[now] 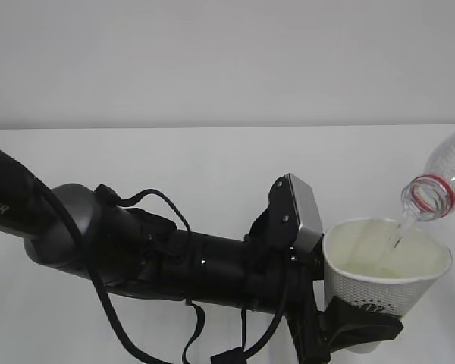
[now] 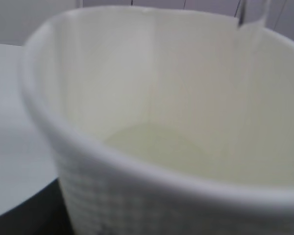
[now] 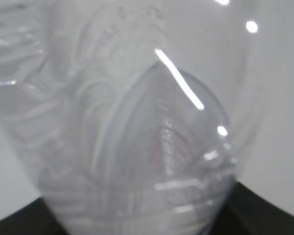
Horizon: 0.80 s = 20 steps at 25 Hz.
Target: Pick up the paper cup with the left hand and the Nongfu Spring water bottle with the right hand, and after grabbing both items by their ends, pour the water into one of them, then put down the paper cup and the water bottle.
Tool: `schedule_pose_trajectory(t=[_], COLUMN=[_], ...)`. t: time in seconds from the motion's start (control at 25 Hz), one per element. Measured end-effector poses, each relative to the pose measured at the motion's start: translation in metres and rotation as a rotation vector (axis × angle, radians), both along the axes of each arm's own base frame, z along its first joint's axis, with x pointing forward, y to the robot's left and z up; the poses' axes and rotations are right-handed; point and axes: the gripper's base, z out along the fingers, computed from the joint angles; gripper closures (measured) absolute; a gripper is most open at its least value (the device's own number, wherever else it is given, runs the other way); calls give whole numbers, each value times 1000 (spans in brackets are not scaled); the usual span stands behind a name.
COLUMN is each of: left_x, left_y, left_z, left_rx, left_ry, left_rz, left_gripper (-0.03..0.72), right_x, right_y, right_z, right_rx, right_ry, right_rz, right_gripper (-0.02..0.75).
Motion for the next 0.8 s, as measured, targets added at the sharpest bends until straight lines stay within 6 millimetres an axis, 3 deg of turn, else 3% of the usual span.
schedule_pose_trajectory(t=[0.8], left_x=[0], left_y=[0], left_z=[0], left_rx=[3], left_ry=[-1], left_rz=[-1], left_gripper=[177], right_x=[0], right_y=[-1], right_z=[0], right_rx=[18], right_ry=[-1], right_rz=[-20], right_gripper=[324])
